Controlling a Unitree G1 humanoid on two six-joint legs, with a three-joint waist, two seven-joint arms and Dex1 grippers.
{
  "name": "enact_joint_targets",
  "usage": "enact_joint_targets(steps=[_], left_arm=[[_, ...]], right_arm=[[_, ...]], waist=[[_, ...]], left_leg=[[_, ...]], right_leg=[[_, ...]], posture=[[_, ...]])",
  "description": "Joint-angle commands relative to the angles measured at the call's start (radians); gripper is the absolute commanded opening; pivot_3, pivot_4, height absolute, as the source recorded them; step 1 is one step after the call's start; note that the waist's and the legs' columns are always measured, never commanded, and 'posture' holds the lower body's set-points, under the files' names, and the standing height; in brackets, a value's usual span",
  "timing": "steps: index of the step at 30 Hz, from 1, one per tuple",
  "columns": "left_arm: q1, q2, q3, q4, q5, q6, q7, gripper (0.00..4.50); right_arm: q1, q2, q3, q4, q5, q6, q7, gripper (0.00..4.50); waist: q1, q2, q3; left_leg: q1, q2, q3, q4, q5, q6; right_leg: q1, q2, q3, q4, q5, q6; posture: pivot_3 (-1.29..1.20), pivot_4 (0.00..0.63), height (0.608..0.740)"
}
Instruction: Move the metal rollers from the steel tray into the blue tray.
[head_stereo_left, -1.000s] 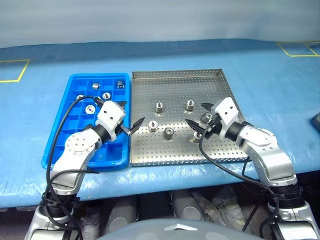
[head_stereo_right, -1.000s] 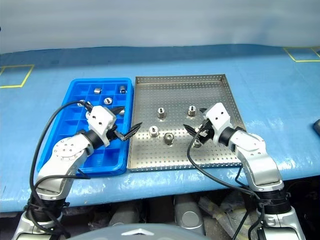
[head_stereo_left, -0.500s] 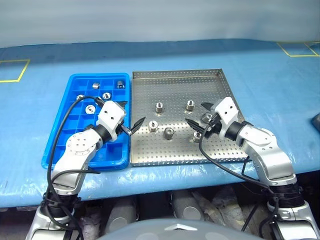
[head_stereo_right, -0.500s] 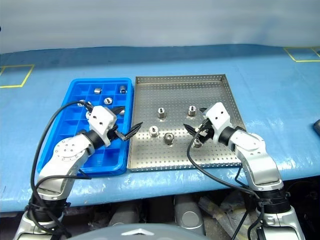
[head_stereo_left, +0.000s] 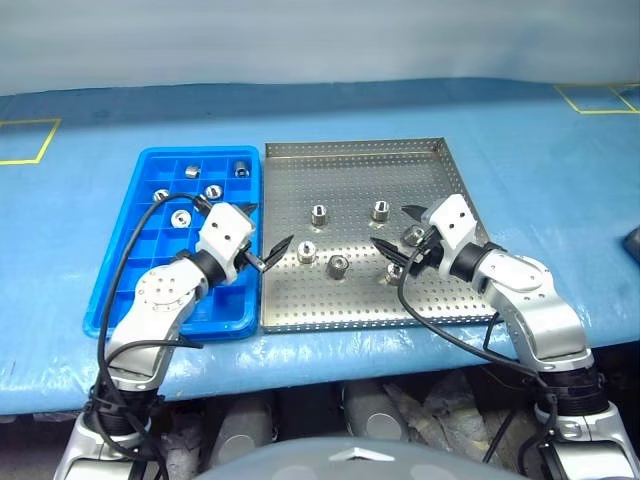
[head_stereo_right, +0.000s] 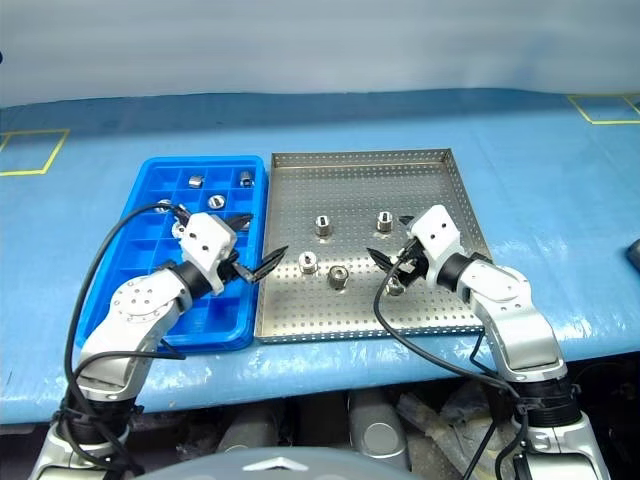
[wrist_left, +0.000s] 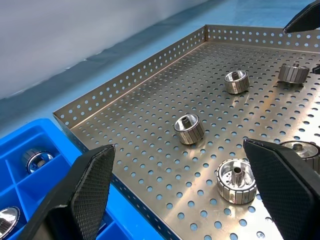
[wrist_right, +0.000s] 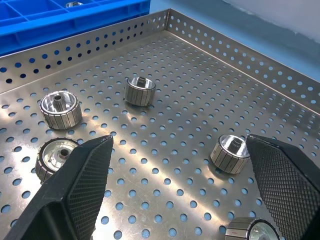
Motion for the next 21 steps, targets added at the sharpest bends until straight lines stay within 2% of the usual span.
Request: enact_joint_targets(steps=[1,5,9,16,21], left_arm=[[-0.023,0.003,-0.021,-0.030,0.004,0.004,-0.008,4.50],[-0.080,0.007,-0.083,-0.012,0.036,0.047,-0.013,4.50],[-0.178,-0.003,-0.137,0.018,0.048,0.183,-0.010,4.50],[-0.293,-0.024,-0.129,0.080,0.014,0.442,0.005,4.50],[-0.339,-0.015,-0.137,0.104,0.000,0.520,-0.011,4.50]], right_arm=[[0.002,0.003,-0.015,-0.031,0.004,-0.025,-0.001,4.45],[0.006,0.008,-0.014,-0.032,0.002,-0.030,-0.004,4.45],[0.009,0.018,-0.013,-0.030,-0.003,-0.040,-0.012,4.45],[0.028,0.035,-0.018,-0.036,-0.006,-0.055,-0.035,4.45],[0.051,0.050,-0.024,-0.043,-0.008,-0.068,-0.056,4.45]], waist=[[0.000,0.000,0.000],[0.001,0.000,0.000],[0.000,0.000,0.000],[-0.020,0.000,0.000],[-0.041,0.000,0.000]], left_leg=[[0.000,0.000,0.000,0.000,0.000,0.000],[0.000,0.000,0.000,0.001,0.000,0.000],[0.000,0.000,0.000,0.002,0.000,0.000],[0.000,0.000,0.000,0.002,0.000,0.000],[0.000,0.000,0.000,0.002,0.000,0.000]], right_leg=[[0.000,0.000,0.000,0.000,0.000,0.000],[0.000,0.000,0.000,0.000,0.000,0.000],[0.001,0.000,0.000,0.000,0.000,0.001],[0.001,0.002,0.000,0.001,0.000,0.001],[0.001,0.001,0.000,0.001,0.000,0.001]], posture=[[-0.18,0.150,0.740],[-0.19,0.150,0.740],[-0.19,0.150,0.740],[-0.22,0.150,0.740],[-0.24,0.150,0.740]])
